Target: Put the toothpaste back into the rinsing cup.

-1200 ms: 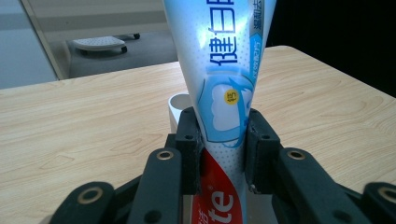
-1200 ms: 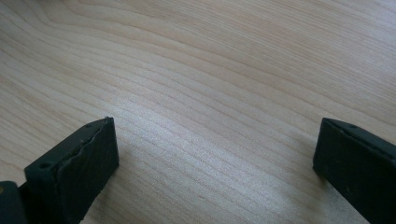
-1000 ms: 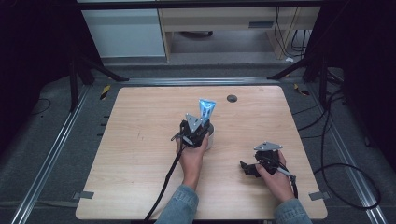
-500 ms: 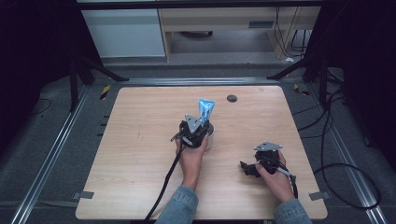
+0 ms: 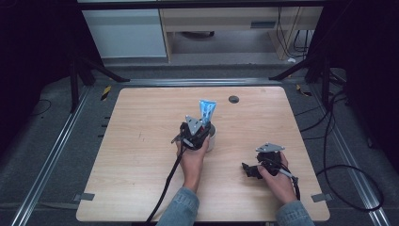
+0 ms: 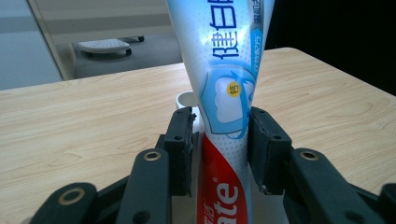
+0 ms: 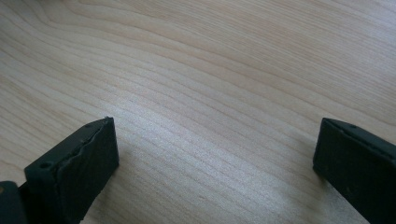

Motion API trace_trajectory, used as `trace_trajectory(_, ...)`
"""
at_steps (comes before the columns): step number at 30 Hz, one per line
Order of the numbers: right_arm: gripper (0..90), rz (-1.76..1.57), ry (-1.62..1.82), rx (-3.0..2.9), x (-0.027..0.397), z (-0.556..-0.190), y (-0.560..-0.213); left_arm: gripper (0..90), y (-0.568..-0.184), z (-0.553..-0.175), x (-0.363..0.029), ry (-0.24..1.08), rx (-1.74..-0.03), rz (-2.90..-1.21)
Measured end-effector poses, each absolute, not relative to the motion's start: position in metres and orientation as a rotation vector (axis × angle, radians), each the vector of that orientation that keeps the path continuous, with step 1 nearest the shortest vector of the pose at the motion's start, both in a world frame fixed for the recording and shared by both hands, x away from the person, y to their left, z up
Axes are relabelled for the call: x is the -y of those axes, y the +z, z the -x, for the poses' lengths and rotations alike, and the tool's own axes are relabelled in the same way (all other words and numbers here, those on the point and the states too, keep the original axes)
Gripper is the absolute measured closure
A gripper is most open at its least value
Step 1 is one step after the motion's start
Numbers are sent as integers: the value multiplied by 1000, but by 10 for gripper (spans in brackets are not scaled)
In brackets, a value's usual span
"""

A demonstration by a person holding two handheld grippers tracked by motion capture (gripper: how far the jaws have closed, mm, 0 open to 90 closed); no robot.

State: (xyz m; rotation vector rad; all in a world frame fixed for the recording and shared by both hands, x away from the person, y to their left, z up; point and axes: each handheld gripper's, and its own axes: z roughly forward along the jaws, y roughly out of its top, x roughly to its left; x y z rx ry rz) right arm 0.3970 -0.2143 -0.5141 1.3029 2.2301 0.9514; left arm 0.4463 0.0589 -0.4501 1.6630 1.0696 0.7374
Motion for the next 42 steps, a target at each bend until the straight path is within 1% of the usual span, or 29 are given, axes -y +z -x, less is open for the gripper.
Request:
trace_trajectory(6, 4, -1303, 951, -2230, 214, -397, -514, 608, -449, -445, -59, 755, -1069, -1658)
trace_trajectory(15, 4, -1301, 952, -2230, 214, -397, -514, 548, -448, -443, -60, 782, -1063, -1657)
trace_trajectory(21, 4, -1301, 952, -2230, 214, -397, -514, 539, -448, -442, -60, 789, -1065, -1658)
trace_trajectory(23, 4, -1301, 952, -2230, 214, -397, -514, 523, -448, -441, -60, 792, -1064, -1655)
trace_trajectory(36, 4, -1300, 951, -2230, 214, -397, -514, 510, -445, -437, -60, 806, -1051, -1650)
trace_trajectory(42, 4, -1300, 951, -2230, 214, -397, -514, 480, -442, -434, -60, 812, -1040, -1653)
